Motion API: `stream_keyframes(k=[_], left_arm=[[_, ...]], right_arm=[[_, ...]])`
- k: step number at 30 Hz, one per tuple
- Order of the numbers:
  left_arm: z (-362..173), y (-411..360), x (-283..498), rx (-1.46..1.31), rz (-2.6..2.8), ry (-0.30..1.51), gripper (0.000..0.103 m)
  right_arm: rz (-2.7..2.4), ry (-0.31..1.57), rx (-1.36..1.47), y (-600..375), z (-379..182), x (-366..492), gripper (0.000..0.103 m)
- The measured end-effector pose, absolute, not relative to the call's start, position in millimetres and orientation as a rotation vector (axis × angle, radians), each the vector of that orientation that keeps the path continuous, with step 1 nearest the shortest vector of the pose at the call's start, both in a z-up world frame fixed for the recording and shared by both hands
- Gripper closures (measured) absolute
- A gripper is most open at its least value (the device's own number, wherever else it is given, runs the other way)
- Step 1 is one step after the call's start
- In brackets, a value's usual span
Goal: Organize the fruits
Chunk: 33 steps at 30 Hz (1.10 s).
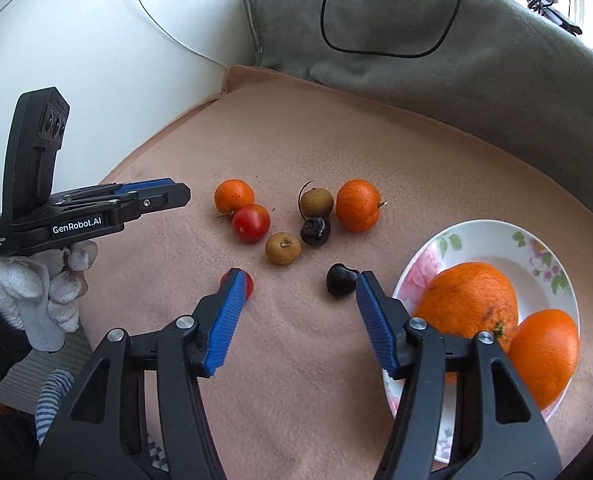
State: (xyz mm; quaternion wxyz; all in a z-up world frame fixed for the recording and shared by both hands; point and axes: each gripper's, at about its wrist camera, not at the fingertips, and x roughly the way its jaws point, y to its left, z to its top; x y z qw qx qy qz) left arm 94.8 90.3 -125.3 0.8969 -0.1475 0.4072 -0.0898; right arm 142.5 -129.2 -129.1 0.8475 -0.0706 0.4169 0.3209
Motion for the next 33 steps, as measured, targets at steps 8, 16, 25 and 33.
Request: stream_keyframes(k=[8,16,25,33], left_arm=[[-132.4,94.8,104.6,-0.338,-0.215,0.863,0.068],[-133.7,91.1,113.0,-0.364,-0.248,0.876,0.068],[-140.8,85.7,124.4,-0.371,-0.268,0.922,0.068],[-146.3,87.7,130.2,-0.404,-0.276,0.941,0.068]], right_arm=[[0.697,0.951,-0.063,-109.0,-145.4,159.3,0.053],[0.675,0.978,-0.057,-94.1,-156.1,172.5,0.057],[0.650,1.007,-0.053,-90.2,-167.2,182.1,0.057],[0.655,1.016,-0.067,-82.2,-173.3,182.6,0.057]])
